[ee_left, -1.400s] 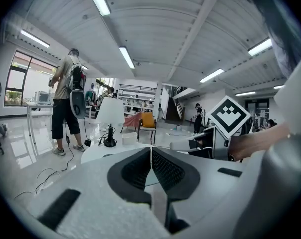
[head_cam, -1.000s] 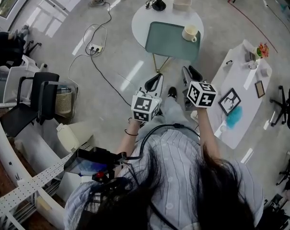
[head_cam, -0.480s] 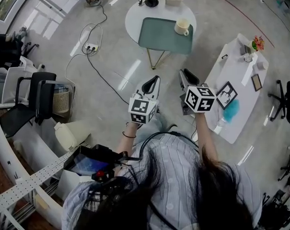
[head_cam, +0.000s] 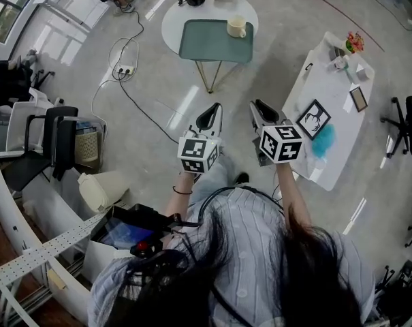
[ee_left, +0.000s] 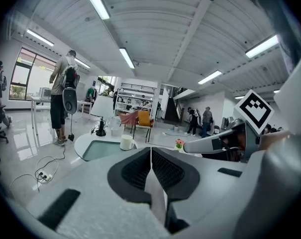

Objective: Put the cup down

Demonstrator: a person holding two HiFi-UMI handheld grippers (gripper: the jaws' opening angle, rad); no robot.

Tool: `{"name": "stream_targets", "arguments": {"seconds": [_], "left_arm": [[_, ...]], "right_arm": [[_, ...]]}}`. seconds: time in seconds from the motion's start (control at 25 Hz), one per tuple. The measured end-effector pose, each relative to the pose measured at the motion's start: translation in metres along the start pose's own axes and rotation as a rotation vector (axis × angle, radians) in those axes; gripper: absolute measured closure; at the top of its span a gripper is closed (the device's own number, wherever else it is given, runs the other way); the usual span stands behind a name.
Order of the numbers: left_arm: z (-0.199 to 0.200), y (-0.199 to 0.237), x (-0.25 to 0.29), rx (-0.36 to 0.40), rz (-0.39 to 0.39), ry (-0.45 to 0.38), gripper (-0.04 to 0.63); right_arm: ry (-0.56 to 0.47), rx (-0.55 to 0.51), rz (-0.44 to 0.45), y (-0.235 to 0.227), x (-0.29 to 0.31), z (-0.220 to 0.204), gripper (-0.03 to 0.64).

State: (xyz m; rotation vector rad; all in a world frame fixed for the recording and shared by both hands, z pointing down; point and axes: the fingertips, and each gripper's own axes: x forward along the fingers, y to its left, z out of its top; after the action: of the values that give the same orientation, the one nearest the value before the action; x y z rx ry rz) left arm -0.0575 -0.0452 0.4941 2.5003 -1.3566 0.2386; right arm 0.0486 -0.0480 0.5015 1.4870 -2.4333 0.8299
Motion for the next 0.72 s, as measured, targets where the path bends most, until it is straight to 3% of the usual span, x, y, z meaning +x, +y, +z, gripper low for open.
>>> {"name": "stream_targets", "arguments": {"seconds": [0.72], "left_arm": [[-0.030, -0.090, -0.084, 0.036, 0.053, -0.017, 0.577]], "right_arm": [[-0.010, -0.039, 0.125, 0.040, -0.105, -0.061, 0.537]]}}
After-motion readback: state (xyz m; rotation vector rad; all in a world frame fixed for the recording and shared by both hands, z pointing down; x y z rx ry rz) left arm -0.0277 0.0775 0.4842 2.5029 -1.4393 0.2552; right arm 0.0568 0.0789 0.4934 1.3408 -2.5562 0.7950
